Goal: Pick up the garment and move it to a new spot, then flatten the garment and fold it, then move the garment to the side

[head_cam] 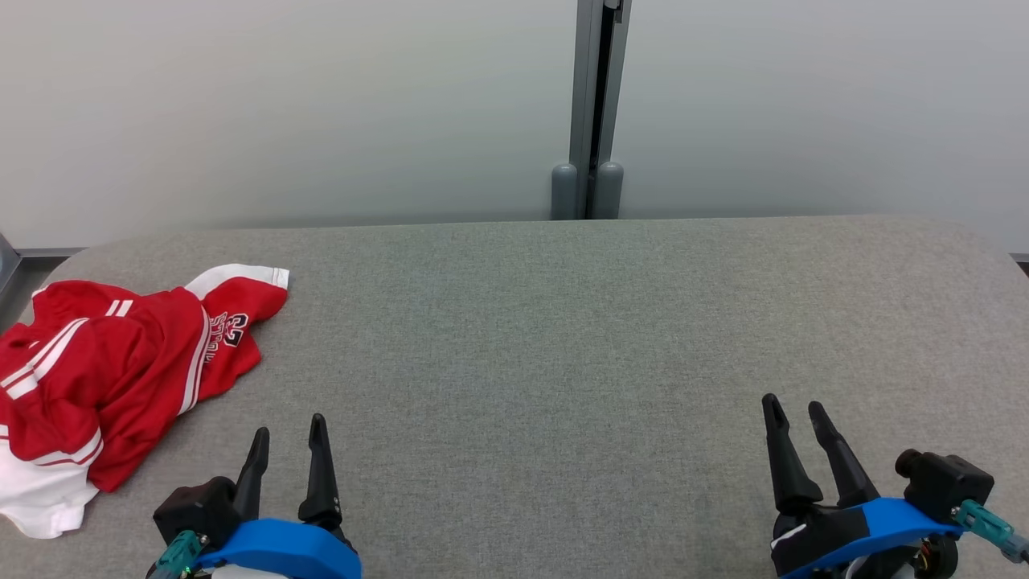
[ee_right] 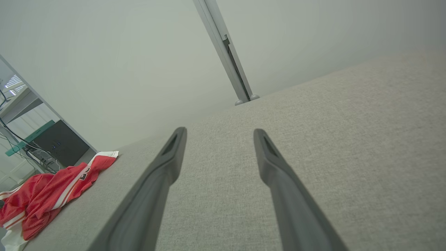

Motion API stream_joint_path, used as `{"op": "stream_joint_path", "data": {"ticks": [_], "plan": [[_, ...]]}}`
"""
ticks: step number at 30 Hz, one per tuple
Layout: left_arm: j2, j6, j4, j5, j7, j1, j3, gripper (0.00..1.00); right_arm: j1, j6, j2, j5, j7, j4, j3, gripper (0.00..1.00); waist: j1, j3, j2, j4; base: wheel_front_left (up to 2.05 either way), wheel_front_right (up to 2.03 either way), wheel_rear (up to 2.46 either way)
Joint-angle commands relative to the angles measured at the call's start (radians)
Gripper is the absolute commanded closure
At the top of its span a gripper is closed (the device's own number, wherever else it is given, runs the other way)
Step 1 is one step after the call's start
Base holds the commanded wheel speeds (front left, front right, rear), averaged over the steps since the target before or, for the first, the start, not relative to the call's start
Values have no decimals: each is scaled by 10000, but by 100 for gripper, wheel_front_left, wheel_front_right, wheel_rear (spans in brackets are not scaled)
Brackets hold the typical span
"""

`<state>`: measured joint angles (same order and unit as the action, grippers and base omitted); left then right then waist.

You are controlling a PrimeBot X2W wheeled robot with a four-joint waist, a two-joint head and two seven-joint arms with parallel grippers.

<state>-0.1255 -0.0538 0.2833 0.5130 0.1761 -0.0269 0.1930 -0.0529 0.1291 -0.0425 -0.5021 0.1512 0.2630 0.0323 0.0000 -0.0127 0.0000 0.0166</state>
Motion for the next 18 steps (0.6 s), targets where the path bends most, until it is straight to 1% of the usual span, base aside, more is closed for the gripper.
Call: {"op": "stream_joint_path", "data": {"ticks": [1, 18], "plan": [[-104, -72, -14, -270, 95, -23, 55, 0, 36, 18, -87, 288, 91, -35, 5, 0, 0, -3, 0, 0, 0, 0, 0], [-321, -195, 139, -1439, 353, 5, 580, 0, 120, 21, -101, 1618, 276, 27, -24, 0, 0, -104, 0, 9, 0, 0, 0]]}}
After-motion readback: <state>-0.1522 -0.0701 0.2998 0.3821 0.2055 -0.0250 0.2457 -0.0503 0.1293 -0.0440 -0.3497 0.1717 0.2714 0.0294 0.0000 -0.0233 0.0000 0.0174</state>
